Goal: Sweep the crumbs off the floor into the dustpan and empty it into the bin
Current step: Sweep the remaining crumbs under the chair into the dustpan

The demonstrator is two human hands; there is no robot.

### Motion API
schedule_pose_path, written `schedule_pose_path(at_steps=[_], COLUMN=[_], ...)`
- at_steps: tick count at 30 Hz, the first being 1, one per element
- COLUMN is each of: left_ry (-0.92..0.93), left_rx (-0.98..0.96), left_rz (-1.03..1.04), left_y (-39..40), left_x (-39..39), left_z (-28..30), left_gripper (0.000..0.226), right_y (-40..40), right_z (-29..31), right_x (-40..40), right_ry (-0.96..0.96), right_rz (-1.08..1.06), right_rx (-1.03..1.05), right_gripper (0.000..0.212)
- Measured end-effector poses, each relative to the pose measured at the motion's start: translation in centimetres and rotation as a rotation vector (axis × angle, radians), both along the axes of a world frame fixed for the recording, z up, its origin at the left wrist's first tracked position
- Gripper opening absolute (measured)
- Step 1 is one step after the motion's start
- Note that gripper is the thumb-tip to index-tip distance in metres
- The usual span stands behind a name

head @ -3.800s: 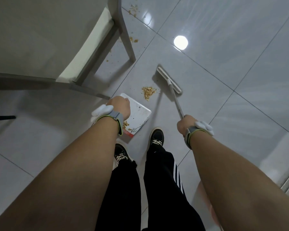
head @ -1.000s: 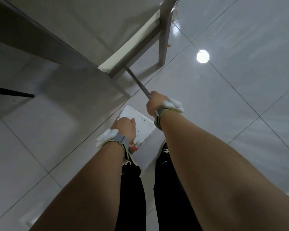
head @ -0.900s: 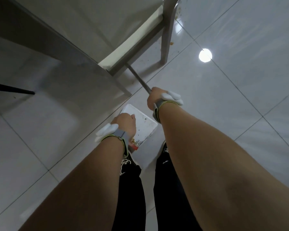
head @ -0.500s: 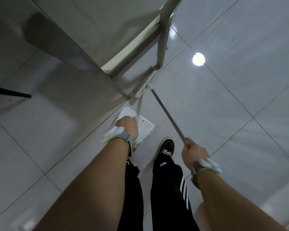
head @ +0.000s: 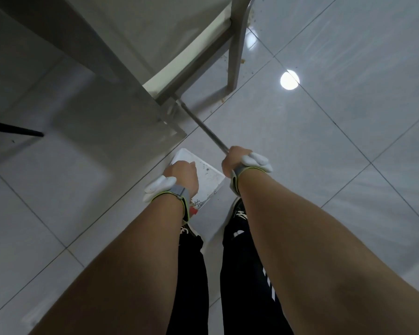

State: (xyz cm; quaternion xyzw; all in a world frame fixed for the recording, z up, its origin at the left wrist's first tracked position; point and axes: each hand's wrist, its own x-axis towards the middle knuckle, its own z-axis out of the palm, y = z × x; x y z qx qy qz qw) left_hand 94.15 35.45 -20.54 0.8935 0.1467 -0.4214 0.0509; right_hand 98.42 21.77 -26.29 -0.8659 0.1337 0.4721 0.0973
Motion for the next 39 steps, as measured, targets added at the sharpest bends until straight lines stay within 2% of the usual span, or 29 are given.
schedule_pose_path(at_steps=[6,9,11,13,19,22,25,28,33,36,39], left_ry=[-0.002,0.012,-0.013,-0.029,-0.024,-0.026,-0.061,-0.045,-0.047,0.001,0.050], left_rx=[-0.031,-0.005,-0.010,-0.026,-0.028,-0.043,-0.065,-0.079,-0.047,-0.043,-0.056], left_rz=[0.066,-0.036,-0.018,-0.024,0.004,0.029,0.040,0.029,-0.049,-0.028,0.069], left_y=[-0.3,0.1,0.2,0.0,0.1,0.8,0.9,0.7,0.4,0.3,0.0], left_x=[0.4,-0.1,-0.3,-0.4,-0.6,-0.8,-1.1,-1.1,-0.8,-0.5,-0.1], left_z=[1.1,0.7,0.5,0.2,0.2,-0.2,-0.3,-0.1,0.3,0.4,0.9], left_gripper=[0.046,0.040,0.049,0.048,0.049,0.049,0.051,0.048,0.052,0.046,0.040], right_y=[-6.3,-9.8,-12.2,-13.6,-9.1,-6.2,-6.2,-8.7,-13.4,-12.3,-9.0], right_z=[0.2,1.3,2.3,3.5,2.2,0.2,0.1,1.2,4.5,4.9,3.2], right_x=[-7.6,-11.2,-12.8,-13.6,-9.7,-6.4,-6.8,-11.2,-16.8,-15.3,-10.4], right_ry=[0.025,0.004,-0.043,-0.074,-0.148,-0.019,0.110,0.084,-0.034,-0.094,-0.092], right_rz=[-0.204,-0.201,-0.194,-0.188,-0.113,-0.118,-0.146,-0.229,-0.287,-0.260,-0.223], right_rx=[-0.018,-0.075,-0.084,-0.050,-0.013,-0.008,-0.053,-0.069,-0.056,-0.038,0.000], right_gripper=[0.018,0.013,0.019,0.023,0.017,0.014,0.015,0.009,0.031,0.026,0.018])
